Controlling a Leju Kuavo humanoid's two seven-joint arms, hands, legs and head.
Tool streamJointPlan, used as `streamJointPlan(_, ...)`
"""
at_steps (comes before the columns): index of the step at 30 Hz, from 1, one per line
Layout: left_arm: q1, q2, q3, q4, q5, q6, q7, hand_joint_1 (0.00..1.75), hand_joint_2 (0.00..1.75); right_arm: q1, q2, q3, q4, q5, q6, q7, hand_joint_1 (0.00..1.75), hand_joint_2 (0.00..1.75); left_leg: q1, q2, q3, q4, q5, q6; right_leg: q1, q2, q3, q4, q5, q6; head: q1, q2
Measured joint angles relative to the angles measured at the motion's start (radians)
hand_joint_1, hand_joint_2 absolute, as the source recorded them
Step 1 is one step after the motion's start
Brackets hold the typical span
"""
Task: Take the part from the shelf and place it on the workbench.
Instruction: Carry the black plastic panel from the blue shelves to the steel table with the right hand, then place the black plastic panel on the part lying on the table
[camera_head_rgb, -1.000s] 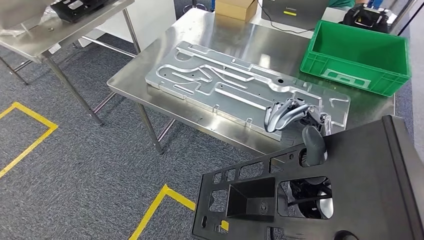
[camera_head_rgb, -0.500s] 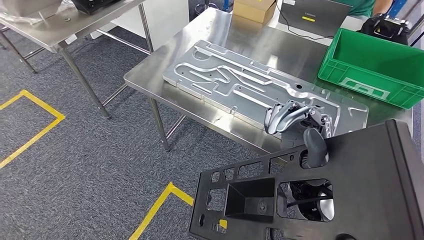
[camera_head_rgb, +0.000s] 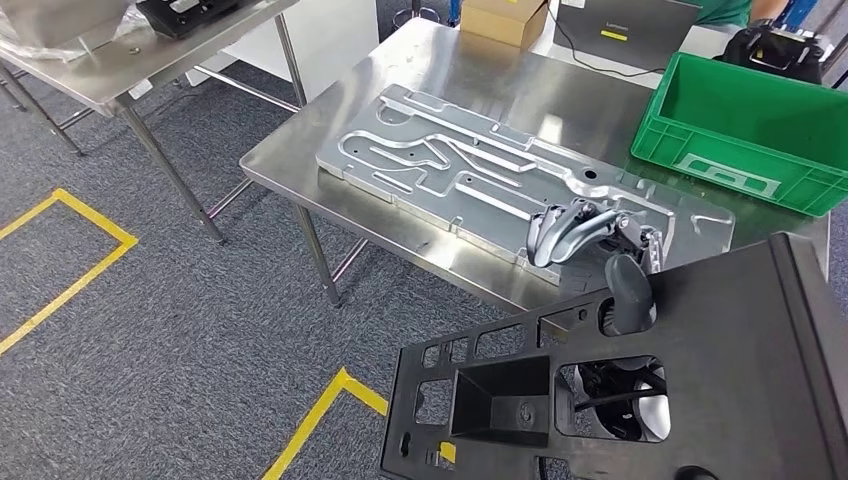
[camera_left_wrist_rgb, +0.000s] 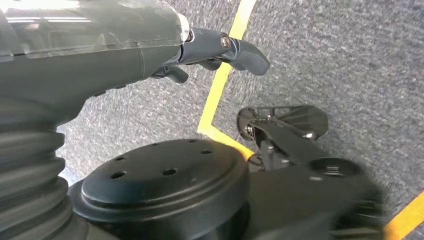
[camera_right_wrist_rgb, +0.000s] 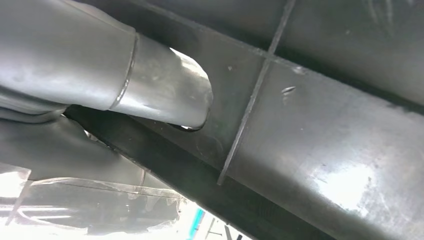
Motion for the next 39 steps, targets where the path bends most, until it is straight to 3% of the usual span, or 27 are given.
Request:
streamJointPlan(3,0.001,0.0,0.0,0.0,0.0,0.0,0.0,0.0,1.75,0.001,0.0,0.0,0.0,0.0,0.002,0.0,1.75,0.0,0.003,0.001,-0.028,0.033,0.013,-0.005,0.0,0.0,0.004,0.003,-0.008,0.002,0.0,0.0)
streamJointPlan(5,0.0,0.001,-0.001,0.0,0.0,0.002,0.001,0.0,1.75,0.001,0.0,0.0,0.0,-0.001,0.005,0.0,1.75,0.0,0.004,0.008,0.035,-0.108,0.088,-0.004,0.0,0.001,0.021,0.009,-0.03,0.014,-0.001,0.0)
streamJointPlan(7,0.0,0.002,-0.003,0.0,0.0,0.003,0.001,0.0,1.75,0.0,0.0,0.0,0.0,-0.003,0.007,0.0,1.75,0.0,0.002,0.012,0.103,-0.243,0.137,0.01,0.002,0.0,0.039,0.013,-0.049,0.03,-0.001,0.0)
streamJointPlan(10,0.001,0.002,-0.005,0.0,0.001,0.004,0.002,0.0,1.75,-0.001,0.0,0.0,-0.001,-0.004,0.008,0.0,1.75,0.0,0.002,0.006,0.116,-0.251,0.122,0.035,0.002,0.0,0.043,0.029,-0.05,0.045,-0.001,0.0)
streamJointPlan(12,0.001,0.003,-0.005,0.0,0.002,0.007,0.002,0.0,1.75,-0.003,0.0,0.0,-0.001,-0.005,0.009,-0.001,1.75,0.0,0.003,0.003,0.134,-0.257,0.114,0.046,-0.002,0.003,0.007,0.099,-0.064,0.052,0.0,0.0)
streamJointPlan(15,0.001,0.003,-0.005,0.0,0.004,0.011,0.003,0.0,1.75,-0.003,0.0,0.0,0.0,-0.006,0.009,0.0,1.75,0.0,0.0,0.0,0.158,-0.261,0.095,0.054,-0.003,0.006,-0.119,0.268,-0.121,0.056,0.0,0.0)
streamJointPlan(16,0.003,0.003,-0.005,0.0,0.005,0.012,0.002,0.0,1.75,-0.002,0.0,0.0,0.0,-0.006,0.01,0.0,1.75,0.0,-0.002,-0.002,0.168,-0.261,0.086,0.055,-0.003,0.007,-0.151,0.294,-0.131,0.055,0.0,0.0)
streamJointPlan(17,0.004,0.003,-0.005,0.0,0.006,0.012,0.002,0.0,1.75,-0.001,0.0,0.0,0.001,-0.006,0.01,0.0,1.75,0.0,-0.004,-0.004,0.181,-0.261,0.077,0.055,-0.002,0.007,-0.168,0.287,-0.124,0.052,0.001,0.0)
streamJointPlan(18,0.005,0.003,-0.005,0.0,0.007,0.012,0.002,0.0,1.75,-0.001,0.0,0.0,0.001,-0.006,0.01,0.0,1.75,0.0,-0.007,-0.006,0.196,-0.262,0.066,0.055,0.0,0.008,-0.169,0.248,-0.095,0.046,0.0,0.0)
streamJointPlan(20,0.005,0.0,-0.005,0.0,0.008,0.012,0.0,0.0,1.75,0.001,0.0,0.0,0.001,-0.005,0.011,-0.001,1.75,0.0,-0.011,-0.009,0.222,-0.262,0.044,0.053,0.011,0.012,-0.145,0.125,0.01,0.024,-0.002,0.0)
streamJointPlan(22,0.005,-0.003,-0.005,0.0,0.009,0.011,-0.001,0.0,1.75,0.003,-0.001,0.0,0.001,-0.003,0.012,0.0,1.75,0.0,-0.01,-0.012,0.239,-0.268,0.026,0.045,0.024,0.017,-0.125,0.047,0.076,0.005,-0.007,0.0)
streamJointPlan(24,0.004,-0.006,-0.005,0.0,0.011,0.01,-0.001,0.0,1.75,0.001,-0.001,0.0,-0.002,0.001,0.014,0.0,1.75,0.0,-0.008,-0.013,0.254,-0.267,0.027,0.033,0.03,0.018,-0.107,0.026,0.075,-0.006,-0.009,0.0)
streamJointPlan(26,0.0,-0.006,-0.005,0.0,0.011,0.009,-0.001,0.0,1.75,-0.002,0.0,0.001,-0.005,0.004,0.017,0.0,1.75,0.0,-0.007,-0.009,0.244,-0.218,0.041,0.022,0.026,0.016,-0.076,0.007,0.068,-0.015,-0.01,0.0)
streamJointPlan(28,-0.003,-0.006,-0.005,0.0,0.012,0.009,-0.002,0.0,1.75,-0.006,0.0,0.004,-0.007,0.006,0.021,0.001,1.75,0.0,-0.004,-0.005,0.182,-0.111,0.033,0.012,0.019,0.013,-0.046,-0.004,0.055,-0.021,-0.011,0.0)
streamJointPlan(30,-0.001,-0.006,-0.005,0.0,0.012,0.009,-0.002,0.0,1.75,-0.008,0.001,0.008,-0.007,0.009,0.023,0.002,1.75,0.0,0.001,-0.003,0.1,-0.011,-0.023,0.002,0.015,0.013,-0.023,-0.005,0.035,-0.02,-0.012,0.0)
streamJointPlan(32,0.003,-0.006,-0.005,0.0,0.014,0.009,-0.003,0.0,1.75,-0.009,0.001,0.009,-0.006,0.01,0.023,0.002,1.75,0.0,0.007,-0.001,0.05,0.002,-0.071,-0.008,0.009,0.015,0.004,-0.004,0.013,-0.012,-0.012,0.0)
streamJointPlan(33,0.004,-0.006,-0.005,0.0,0.016,0.009,-0.004,0.0,1.75,-0.009,0.001,0.01,-0.005,0.011,0.023,0.002,1.75,0.0,0.011,0.001,0.044,-0.031,-0.061,-0.014,0.006,0.016,0.019,-0.002,0.001,-0.007,-0.012,0.0)
streamJointPlan(34,0.005,-0.006,-0.005,0.0,0.018,0.008,-0.005,0.0,1.75,-0.009,0.001,0.01,-0.003,0.011,0.023,0.002,1.75,0.0,0.015,0.003,0.049,-0.088,-0.017,-0.02,0.002,0.016,0.033,0.001,-0.012,-0.001,-0.012,0.0)
streamJointPlan(35,0.006,-0.006,-0.005,0.0,0.019,0.006,-0.007,0.0,1.75,-0.009,0.001,0.01,-0.001,0.011,0.023,0.002,1.75,0.0,0.019,0.008,0.056,-0.149,0.05,-0.024,0.0,0.016,0.044,0.008,-0.025,0.005,-0.013,0.0)
streamJointPlan(37,0.007,-0.006,-0.005,0.0,0.02,0.002,-0.01,0.0,1.75,-0.01,0.0,0.01,0.002,0.012,0.023,0.002,1.75,0.0,0.021,0.014,0.065,-0.226,0.148,-0.015,0.001,0.017,0.052,0.02,-0.05,0.02,-0.013,0.0)
streamJointPlan(38,0.007,-0.006,-0.005,0.0,0.02,0.0,-0.012,0.0,1.75,-0.01,0.0,0.01,0.004,0.012,0.024,0.001,1.75,0.0,0.019,0.015,0.064,-0.233,0.167,-0.005,0.002,0.017,0.053,0.023,-0.058,0.027,-0.013,0.0)
streamJointPlan(39,0.007,-0.006,-0.005,0.0,0.02,0.0,-0.014,0.0,1.75,-0.011,0.0,0.01,0.005,0.013,0.024,0.001,1.75,0.0,0.016,0.012,0.064,-0.231,0.162,0.006,0.001,0.017,0.053,0.022,-0.063,0.032,-0.013,0.0)
